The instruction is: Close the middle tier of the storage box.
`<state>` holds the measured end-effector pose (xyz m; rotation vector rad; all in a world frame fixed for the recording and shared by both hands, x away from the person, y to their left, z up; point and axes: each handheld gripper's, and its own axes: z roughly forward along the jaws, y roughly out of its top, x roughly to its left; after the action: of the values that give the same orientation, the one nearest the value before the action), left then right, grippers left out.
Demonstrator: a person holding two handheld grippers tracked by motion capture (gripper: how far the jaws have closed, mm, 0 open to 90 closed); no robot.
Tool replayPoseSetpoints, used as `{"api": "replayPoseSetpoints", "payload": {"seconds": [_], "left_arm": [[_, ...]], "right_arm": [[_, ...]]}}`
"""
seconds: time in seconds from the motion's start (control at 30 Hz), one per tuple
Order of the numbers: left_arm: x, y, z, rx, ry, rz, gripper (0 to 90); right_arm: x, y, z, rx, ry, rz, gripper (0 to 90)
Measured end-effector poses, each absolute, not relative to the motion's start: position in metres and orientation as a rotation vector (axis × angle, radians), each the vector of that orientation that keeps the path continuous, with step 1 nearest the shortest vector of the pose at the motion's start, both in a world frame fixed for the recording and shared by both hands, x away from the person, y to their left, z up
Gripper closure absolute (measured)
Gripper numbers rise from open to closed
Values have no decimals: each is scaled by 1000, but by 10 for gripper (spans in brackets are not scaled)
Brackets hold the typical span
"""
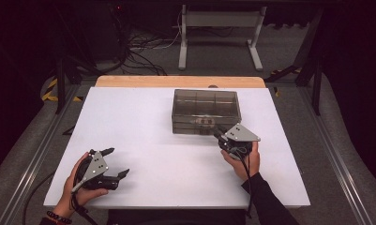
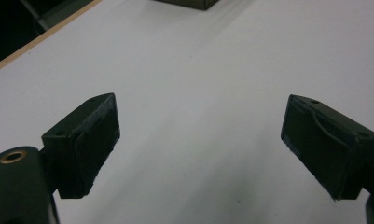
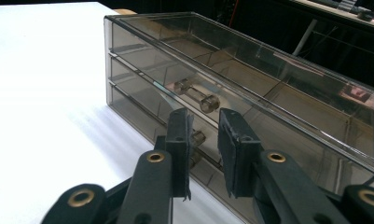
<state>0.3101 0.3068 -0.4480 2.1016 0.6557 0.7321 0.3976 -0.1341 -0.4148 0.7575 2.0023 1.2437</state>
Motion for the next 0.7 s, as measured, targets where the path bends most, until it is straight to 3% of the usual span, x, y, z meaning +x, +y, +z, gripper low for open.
{"api": "replayPoseSetpoints", "payload": {"seconds": [0.7], "left_arm": [[310,307,-448,2103,657,731,128]], "right_arm": [[390,-133,-414,717,2000,1266,560]]}}
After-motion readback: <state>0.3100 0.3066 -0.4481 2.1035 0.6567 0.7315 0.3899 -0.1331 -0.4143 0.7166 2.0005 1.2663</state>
